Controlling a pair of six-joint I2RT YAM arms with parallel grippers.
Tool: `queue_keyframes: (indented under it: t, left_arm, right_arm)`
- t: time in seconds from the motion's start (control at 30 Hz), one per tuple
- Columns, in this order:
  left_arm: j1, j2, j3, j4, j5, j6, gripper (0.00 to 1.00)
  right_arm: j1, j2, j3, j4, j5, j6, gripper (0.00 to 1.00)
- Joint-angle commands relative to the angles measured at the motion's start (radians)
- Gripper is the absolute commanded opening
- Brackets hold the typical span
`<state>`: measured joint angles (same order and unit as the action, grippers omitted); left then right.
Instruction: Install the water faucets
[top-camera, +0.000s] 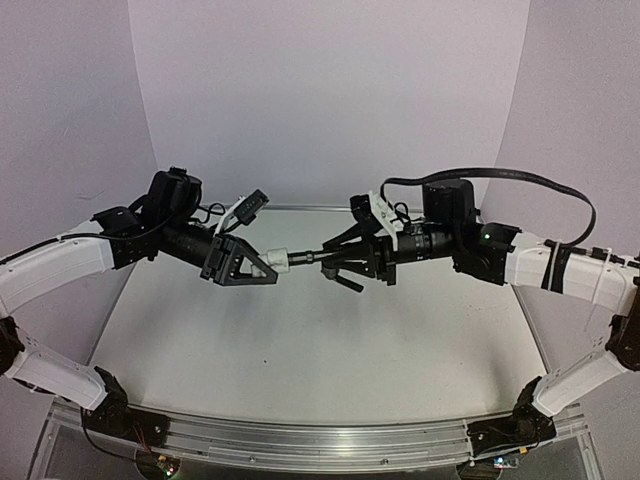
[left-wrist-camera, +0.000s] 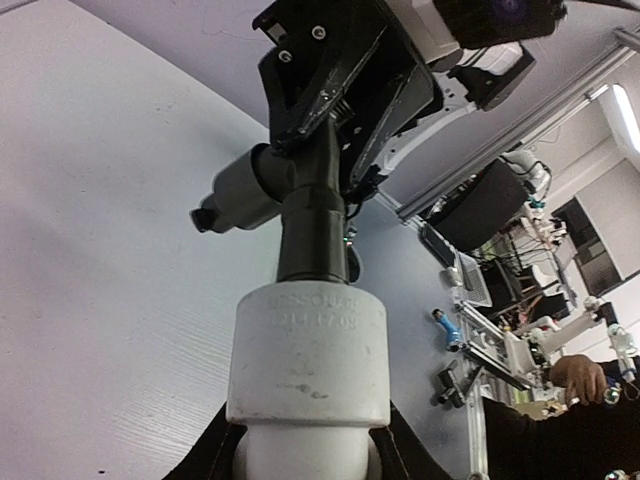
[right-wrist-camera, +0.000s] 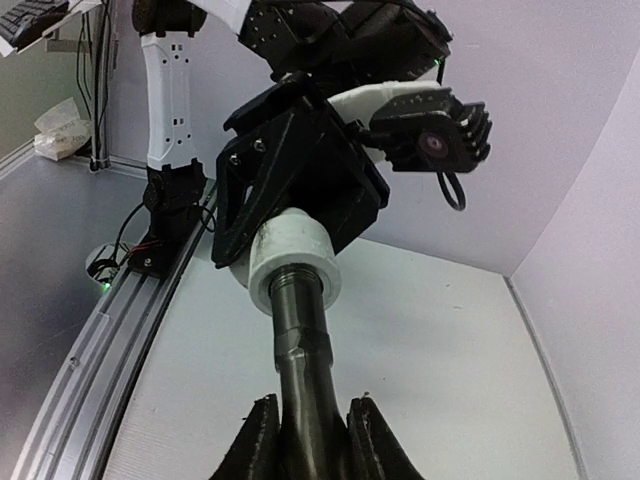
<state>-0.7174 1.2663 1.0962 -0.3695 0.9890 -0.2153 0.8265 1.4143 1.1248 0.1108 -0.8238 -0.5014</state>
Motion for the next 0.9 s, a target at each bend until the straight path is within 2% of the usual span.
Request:
queue_keyframes:
  t: [0.0,0.03,0.07,0.13,0.2,0.23,0.27,0.33,0.37,0.4,0.43,0.5,0.6,0.7,0.83,0.87]
  left_arm:
    - [-0.004,-0.042,0.060,0.054,-0.164,0.157,0.00]
    - [-0.004,-0.052,0.060,0.060,-0.248,0.180,0.00]
    - [-0.006,-0.061,0.055,0.070,-0.379,0.267,0.00]
    - [-0.008,-0.067,0.048,0.078,-0.472,0.391,0.00]
    - [-0.017,-0.077,0.001,0.138,-0.594,0.588,0.00]
    - [-0.020,-0.078,-0.009,0.138,-0.609,0.611,0.00]
    - [-0.038,-0.078,-0.051,0.190,-0.701,0.725,0.00]
    - [-0.053,-0.064,-0.076,0.240,-0.799,0.814,0.00]
    - [-0.060,-0.050,-0.078,0.246,-0.868,0.858,0.00]
    - [-0.063,-0.039,-0.074,0.247,-0.904,0.868,0.00]
    - [-0.063,-0.033,-0.070,0.245,-0.926,0.868,0.00]
    - [-0.063,-0.044,-0.082,0.247,-0.926,0.858,0.00]
    - [-0.063,-0.096,-0.123,0.240,-0.811,0.772,0.00]
    - [-0.063,-0.154,-0.148,0.202,-0.648,0.676,0.00]
    - [-0.063,-0.236,-0.184,0.174,-0.486,0.538,0.00]
    - [-0.062,-0.255,-0.189,0.164,-0.433,0.488,0.00]
  right_arm:
    - [0.006,0.031,0.041,0.033,0.029,0.279,0.08]
    - [0.005,0.034,0.031,0.035,0.023,0.331,0.05]
    - [0.004,0.037,0.016,0.037,0.020,0.451,0.00]
    - [0.004,0.035,0.004,0.041,0.019,0.594,0.00]
    - [-0.027,0.044,0.001,0.045,-0.033,0.896,0.00]
    - [-0.032,0.048,0.004,0.048,-0.033,0.933,0.00]
    - [-0.053,0.080,0.026,0.051,-0.149,1.097,0.00]
    - [-0.070,0.132,0.061,0.052,-0.250,1.278,0.00]
    - [-0.080,0.182,0.090,0.053,-0.332,1.426,0.00]
    - [-0.084,0.214,0.107,0.055,-0.381,1.535,0.05]
    - [-0.084,0.235,0.116,0.058,-0.418,1.620,0.17]
    - [-0.084,0.226,0.110,0.062,-0.402,1.640,0.24]
    - [-0.108,0.165,0.096,0.059,-0.314,1.558,0.52]
    - [-0.181,0.104,0.065,0.027,-0.222,1.435,0.73]
    - [-0.257,0.020,0.011,-0.008,-0.105,1.223,0.84]
    - [-0.262,-0.022,-0.004,-0.038,-0.028,1.075,0.85]
